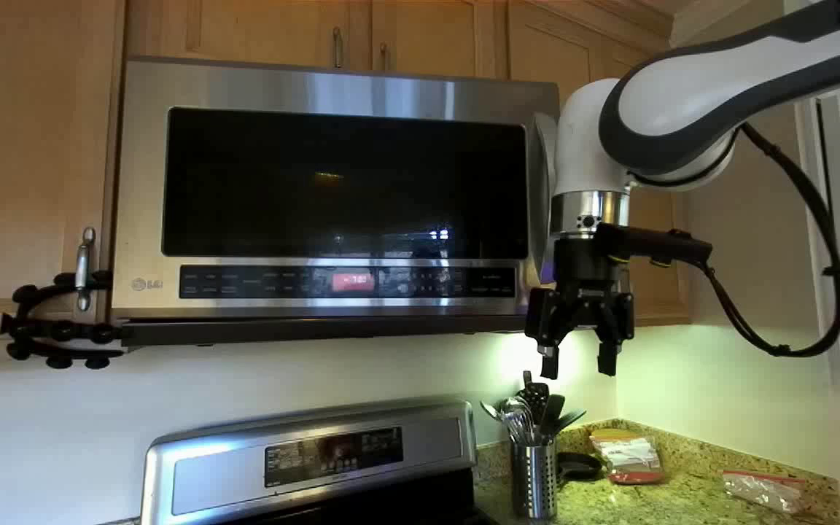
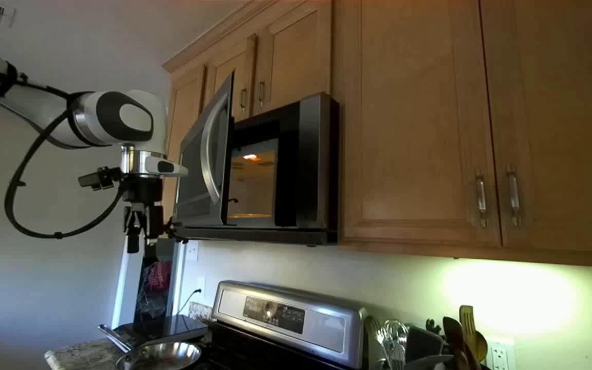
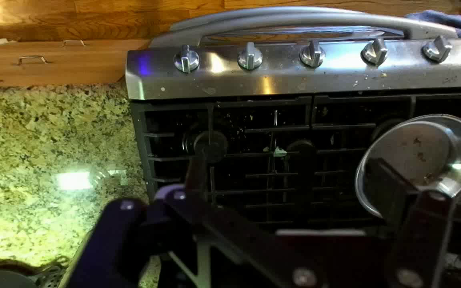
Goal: Close the door of the microwave.
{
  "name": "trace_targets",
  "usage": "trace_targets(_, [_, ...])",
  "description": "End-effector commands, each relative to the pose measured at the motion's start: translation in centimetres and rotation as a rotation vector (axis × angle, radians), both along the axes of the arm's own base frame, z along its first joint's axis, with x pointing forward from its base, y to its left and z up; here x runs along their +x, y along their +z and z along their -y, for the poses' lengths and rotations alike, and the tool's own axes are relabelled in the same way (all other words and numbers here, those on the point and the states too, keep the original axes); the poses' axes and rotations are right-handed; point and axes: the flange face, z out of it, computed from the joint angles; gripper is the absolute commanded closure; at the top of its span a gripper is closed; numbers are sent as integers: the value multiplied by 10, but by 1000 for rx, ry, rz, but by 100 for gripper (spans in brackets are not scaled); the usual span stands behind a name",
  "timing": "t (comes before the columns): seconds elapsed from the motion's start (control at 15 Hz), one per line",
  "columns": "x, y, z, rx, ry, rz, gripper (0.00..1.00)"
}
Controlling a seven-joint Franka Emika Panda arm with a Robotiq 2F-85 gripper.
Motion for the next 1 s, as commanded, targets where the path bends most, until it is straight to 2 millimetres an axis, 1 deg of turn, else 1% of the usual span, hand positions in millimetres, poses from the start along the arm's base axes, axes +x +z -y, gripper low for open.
trace_targets(0.0, [0,0,0,0,0,-1,0])
trace_targets(0.13, [0,0,0,0,0,-1,0])
trace_targets(0.27, [-5,3,-6,-22,0,23,0])
trace_targets(0.4, [-10,9,-13,-74,5,86,0])
trace_targets(0.67, [-17,32,-29,-157,14,198,0])
trace_targets(0.73, [-20,40,-33,-181,17,221,25])
trace_targets(0.8, [-22,47,-35,-205,20,242,26])
trace_targets(0.93, [-27,63,-39,-257,11,294,40])
